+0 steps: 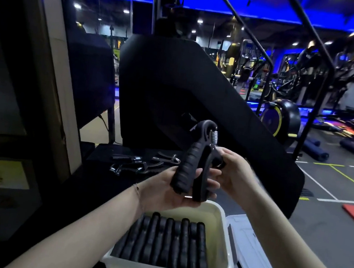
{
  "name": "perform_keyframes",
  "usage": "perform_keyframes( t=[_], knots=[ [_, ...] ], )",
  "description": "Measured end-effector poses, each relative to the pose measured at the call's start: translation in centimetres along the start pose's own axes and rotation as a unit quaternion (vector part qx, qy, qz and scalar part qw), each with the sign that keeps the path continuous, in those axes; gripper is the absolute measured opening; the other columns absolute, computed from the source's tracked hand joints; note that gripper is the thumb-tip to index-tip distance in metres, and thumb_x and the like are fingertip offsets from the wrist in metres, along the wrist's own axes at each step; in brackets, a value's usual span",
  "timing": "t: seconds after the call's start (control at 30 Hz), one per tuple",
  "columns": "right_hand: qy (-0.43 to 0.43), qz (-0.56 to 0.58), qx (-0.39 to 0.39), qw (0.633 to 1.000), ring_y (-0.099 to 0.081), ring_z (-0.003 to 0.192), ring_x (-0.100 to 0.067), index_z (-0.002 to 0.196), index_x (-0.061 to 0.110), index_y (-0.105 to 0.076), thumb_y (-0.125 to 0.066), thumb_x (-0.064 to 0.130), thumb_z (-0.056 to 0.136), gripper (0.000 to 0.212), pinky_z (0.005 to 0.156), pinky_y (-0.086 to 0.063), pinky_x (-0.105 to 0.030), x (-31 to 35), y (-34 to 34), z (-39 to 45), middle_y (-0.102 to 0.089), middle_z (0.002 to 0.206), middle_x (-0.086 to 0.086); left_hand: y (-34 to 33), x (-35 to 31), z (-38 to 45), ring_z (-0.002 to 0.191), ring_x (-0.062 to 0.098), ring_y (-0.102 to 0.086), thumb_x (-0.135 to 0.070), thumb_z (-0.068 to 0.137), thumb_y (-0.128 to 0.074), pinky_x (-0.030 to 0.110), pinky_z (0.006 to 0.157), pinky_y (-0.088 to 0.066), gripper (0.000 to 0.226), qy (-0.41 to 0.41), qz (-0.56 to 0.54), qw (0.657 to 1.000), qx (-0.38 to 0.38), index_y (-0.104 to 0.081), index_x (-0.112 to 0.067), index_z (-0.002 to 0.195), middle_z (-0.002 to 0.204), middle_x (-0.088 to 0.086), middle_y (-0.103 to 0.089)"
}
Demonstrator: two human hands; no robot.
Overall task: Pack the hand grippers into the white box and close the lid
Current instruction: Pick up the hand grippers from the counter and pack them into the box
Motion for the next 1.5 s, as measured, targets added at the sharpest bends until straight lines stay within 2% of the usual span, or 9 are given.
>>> perform_keyframes(
  t=[0.1, 0.2, 0.4, 0.47, 0.57, 0.67, 1.0, 1.27, 1.5],
  knots=[
    [0.095, -0.156, -0.051, 0.982, -0.055, 0.046, -0.007, 0.089, 0.008, -0.057, -0.043, 0.006, 0.096, 0.016, 0.046, -0.046, -0.020, 0.3, 1.4, -0.5, -0.059, 0.061, 0.000, 0.8, 0.5, 0.2, 0.075, 0.017, -0.069, -0.023, 0.086, -0.050, 0.026, 0.063, -0.053, 0.028, -0.032, 0.010, 0.999, -0.040, -0.075, -0.018, 0.094, 0.084, 0.001, -0.072],
    [0.248, -0.384, -0.092, 0.885, -0.063, 0.085, 0.001, 0.110, 0.019, -0.054, -0.058, 0.006, 0.088, 0.026, 0.077, -0.050, -0.015, 1.9, 2.2, -2.6, -0.064, 0.100, -0.002, 1.6, 0.5, 0.0, 0.073, 0.019, -0.069, -0.020, 0.081, -0.059, 0.030, 0.067, -0.053, 0.021, -0.078, 0.099, 0.989, -0.072, -0.073, -0.015, 0.096, 0.085, 0.004, -0.072],
    [0.316, -0.629, 0.086, 0.705, -0.030, 0.138, -0.003, 0.141, 0.016, -0.037, -0.071, 0.015, 0.075, 0.075, 0.108, -0.025, -0.011, 1.4, 0.8, -6.7, -0.030, 0.149, -0.002, 2.7, 0.5, -0.3, 0.064, 0.016, -0.067, -0.032, 0.070, -0.069, 0.025, 0.055, -0.053, 0.034, -0.102, 0.230, 0.954, -0.165, -0.069, -0.010, 0.096, 0.079, 0.005, -0.071],
    [0.269, -0.639, 0.114, 0.712, -0.028, 0.136, 0.004, 0.142, 0.025, -0.036, -0.072, 0.022, 0.075, 0.076, 0.106, -0.023, -0.006, 0.8, 1.3, -7.0, -0.026, 0.151, 0.005, 3.1, 0.9, 0.0, 0.063, 0.012, -0.068, -0.028, 0.072, -0.069, 0.024, 0.054, -0.054, 0.028, -0.098, 0.235, 0.952, -0.171, -0.069, -0.011, 0.094, 0.080, 0.008, -0.068],
    [0.164, -0.556, 0.123, 0.806, -0.039, 0.128, 0.009, 0.138, 0.028, -0.042, -0.074, 0.029, 0.078, 0.067, 0.102, -0.029, -0.006, 0.3, 2.2, -6.9, -0.044, 0.140, 0.012, 3.8, 1.9, 0.9, 0.072, 0.011, -0.070, -0.016, 0.081, -0.068, 0.027, 0.057, -0.057, 0.015, -0.082, 0.241, 0.952, -0.173, -0.068, -0.009, 0.094, 0.087, 0.014, -0.064],
    [0.124, -0.456, -0.001, 0.881, -0.064, 0.100, -0.002, 0.119, 0.026, -0.054, -0.070, 0.035, 0.077, 0.046, 0.089, -0.048, -0.021, 0.2, 4.1, -5.5, -0.068, 0.106, 0.005, 4.1, 3.9, 2.1, 0.074, 0.013, -0.068, -0.012, 0.081, -0.069, 0.029, 0.058, -0.056, 0.014, -0.057, 0.230, 0.957, -0.166, -0.067, -0.009, 0.095, 0.087, 0.014, -0.064],
    [-0.023, -0.395, -0.157, 0.905, -0.070, 0.069, -0.030, 0.081, 0.003, -0.066, -0.068, 0.017, 0.082, 0.014, 0.062, -0.059, -0.049, -4.6, 7.6, -3.8, -0.070, 0.078, -0.019, 4.6, 8.2, 3.4, 0.066, -0.003, -0.059, -0.012, 0.087, -0.065, 0.017, 0.054, -0.051, 0.009, 0.013, 0.358, 0.926, -0.120, -0.063, -0.019, 0.090, 0.075, -0.009, -0.061],
    [-0.080, -0.751, -0.129, 0.643, -0.057, 0.097, -0.038, 0.065, 0.013, -0.035, -0.050, 0.020, 0.086, 0.028, 0.069, -0.038, -0.032, -4.6, 4.1, -3.7, -0.057, 0.094, -0.016, 9.9, 6.7, 0.8, 0.085, 0.017, -0.065, -0.014, 0.092, -0.055, 0.017, 0.068, -0.048, 0.015, 0.018, 0.472, 0.861, -0.189, -0.058, -0.018, 0.106, 0.090, 0.001, -0.071],
    [-0.133, -0.810, -0.075, 0.566, -0.057, 0.102, -0.036, 0.091, 0.007, -0.048, -0.045, 0.004, 0.088, 0.005, 0.067, -0.035, -0.030, -6.5, 3.4, -3.1, -0.056, 0.111, -0.017, 9.8, 8.6, 0.6, 0.086, 0.006, -0.067, -0.018, 0.092, -0.054, 0.009, 0.059, -0.042, 0.021, 0.048, 0.488, 0.856, -0.162, -0.056, -0.019, 0.113, 0.092, -0.003, -0.072]
  ],
)
Point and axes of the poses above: each hand's wrist, its own z-axis towards the middle knuckle, its own y-axis out of the back of the hand, x = y × z, the point moved 7 cm from there along z, towards the middle knuckle
